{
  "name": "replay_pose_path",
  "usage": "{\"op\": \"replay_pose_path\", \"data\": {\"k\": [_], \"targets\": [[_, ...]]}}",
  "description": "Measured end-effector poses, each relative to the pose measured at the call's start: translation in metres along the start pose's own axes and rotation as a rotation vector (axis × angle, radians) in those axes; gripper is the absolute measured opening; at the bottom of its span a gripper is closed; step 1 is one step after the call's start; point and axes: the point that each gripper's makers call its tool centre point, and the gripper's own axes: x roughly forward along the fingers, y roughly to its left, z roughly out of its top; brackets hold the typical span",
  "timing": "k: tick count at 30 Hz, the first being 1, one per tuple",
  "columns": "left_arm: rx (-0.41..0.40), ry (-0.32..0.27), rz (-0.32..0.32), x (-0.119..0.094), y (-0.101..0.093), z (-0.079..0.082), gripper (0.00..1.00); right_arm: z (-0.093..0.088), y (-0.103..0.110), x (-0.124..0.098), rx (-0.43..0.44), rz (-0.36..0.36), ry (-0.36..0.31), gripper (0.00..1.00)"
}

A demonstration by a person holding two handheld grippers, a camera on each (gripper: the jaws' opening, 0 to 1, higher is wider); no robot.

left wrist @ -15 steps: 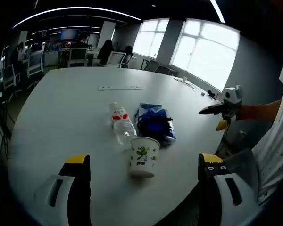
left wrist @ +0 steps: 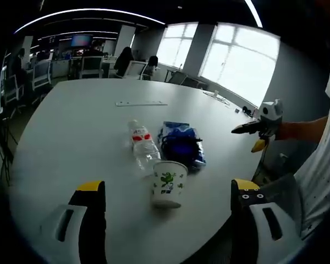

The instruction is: Arrange the tabletop items into an orderly group along one side of the table until the central work area is clear of visible clutter.

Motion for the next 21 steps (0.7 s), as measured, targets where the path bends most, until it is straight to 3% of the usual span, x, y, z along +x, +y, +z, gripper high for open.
{"op": "replay_pose_path", "data": {"k": [21], "targets": [[-0.001,-0.002,-0.004,0.0031,-0.0007,0.0016,0.96,-0.0034,-0.0014,0.0002,0.008,0.001,0.005,0.83]]}}
